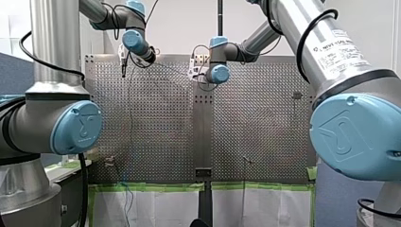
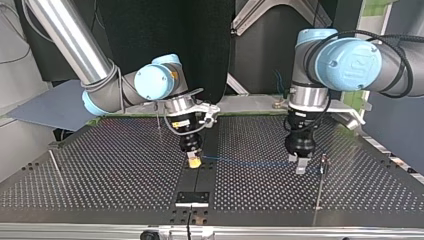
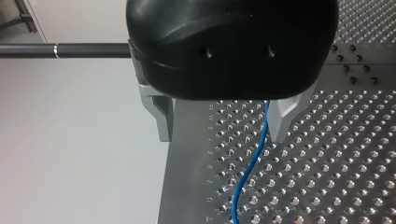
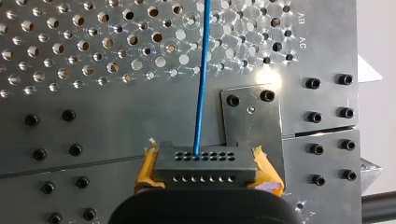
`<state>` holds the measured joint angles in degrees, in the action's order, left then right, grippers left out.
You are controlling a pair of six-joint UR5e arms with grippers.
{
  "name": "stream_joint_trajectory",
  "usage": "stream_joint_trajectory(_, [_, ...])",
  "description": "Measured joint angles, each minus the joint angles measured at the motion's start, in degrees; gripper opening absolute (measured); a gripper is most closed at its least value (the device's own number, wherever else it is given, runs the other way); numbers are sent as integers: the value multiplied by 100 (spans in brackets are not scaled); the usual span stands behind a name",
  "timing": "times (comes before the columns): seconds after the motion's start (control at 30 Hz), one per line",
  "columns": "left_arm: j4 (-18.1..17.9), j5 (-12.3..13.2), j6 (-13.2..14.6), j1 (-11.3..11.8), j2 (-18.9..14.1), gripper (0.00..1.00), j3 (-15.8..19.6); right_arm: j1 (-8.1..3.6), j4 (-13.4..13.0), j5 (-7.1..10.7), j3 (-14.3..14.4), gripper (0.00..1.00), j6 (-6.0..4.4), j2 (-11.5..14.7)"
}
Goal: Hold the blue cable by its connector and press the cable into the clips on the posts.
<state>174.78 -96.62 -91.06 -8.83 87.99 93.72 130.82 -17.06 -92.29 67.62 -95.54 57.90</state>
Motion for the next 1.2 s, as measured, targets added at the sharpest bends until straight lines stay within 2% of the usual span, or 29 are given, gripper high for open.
stream_joint_trajectory(0.33, [-25, -506, 153, -111, 344, 100, -164, -3, 0, 0, 0, 0, -1, -1])
stream_joint_trajectory(0.63, [-58, -932, 255, -138, 436, 100, -474, -1, 0, 0, 0, 0, -1, -1])
stream_joint_trajectory(0.83, [19, -1030, 399, -182, 596, 100, -565, -1, -1, 0, 1, 0, -1, -1])
stream_joint_trajectory(1.2, [13, -1103, 423, -166, 640, 100, -664, 0, -8, -7, 0, 0, 6, -2])
